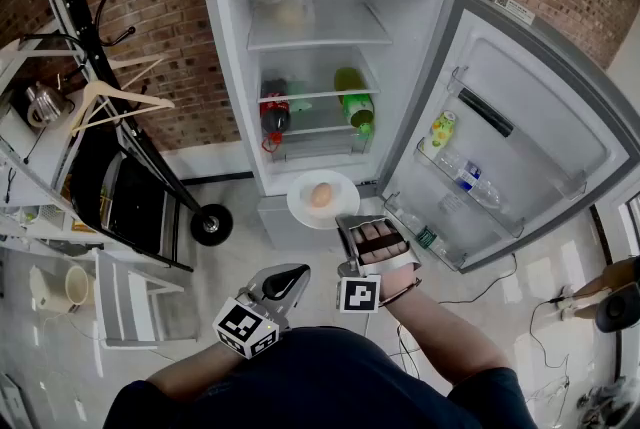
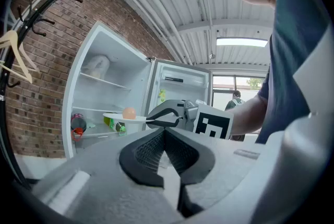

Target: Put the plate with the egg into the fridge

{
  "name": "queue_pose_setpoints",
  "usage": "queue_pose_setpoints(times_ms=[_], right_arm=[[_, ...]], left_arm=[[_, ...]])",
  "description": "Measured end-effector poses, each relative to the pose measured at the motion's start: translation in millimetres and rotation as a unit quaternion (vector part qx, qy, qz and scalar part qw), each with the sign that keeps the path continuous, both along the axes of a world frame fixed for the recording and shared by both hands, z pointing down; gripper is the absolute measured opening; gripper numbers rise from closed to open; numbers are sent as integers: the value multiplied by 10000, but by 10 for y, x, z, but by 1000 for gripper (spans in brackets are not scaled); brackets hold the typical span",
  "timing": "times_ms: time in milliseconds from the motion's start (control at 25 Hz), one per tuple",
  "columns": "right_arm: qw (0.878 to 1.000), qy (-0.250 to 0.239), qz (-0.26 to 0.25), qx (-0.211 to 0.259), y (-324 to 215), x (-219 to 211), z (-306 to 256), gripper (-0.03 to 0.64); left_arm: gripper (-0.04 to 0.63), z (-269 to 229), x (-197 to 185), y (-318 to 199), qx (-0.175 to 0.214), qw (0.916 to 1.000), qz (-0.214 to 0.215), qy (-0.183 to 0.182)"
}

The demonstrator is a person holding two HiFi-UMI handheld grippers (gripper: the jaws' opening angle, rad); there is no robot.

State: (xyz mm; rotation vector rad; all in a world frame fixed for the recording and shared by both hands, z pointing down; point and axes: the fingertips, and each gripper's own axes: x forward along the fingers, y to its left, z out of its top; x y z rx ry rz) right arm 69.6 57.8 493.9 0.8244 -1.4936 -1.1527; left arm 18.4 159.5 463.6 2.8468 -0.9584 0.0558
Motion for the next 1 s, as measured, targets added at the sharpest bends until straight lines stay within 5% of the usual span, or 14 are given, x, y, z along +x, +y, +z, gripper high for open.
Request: queue_pose_setpoints(times_ms=[1000], right_arm=[[9988,-192,-264,369,-338,144,-170,21]], left_arm=[[5,114,204,-27,-81,9992,-363,-126]])
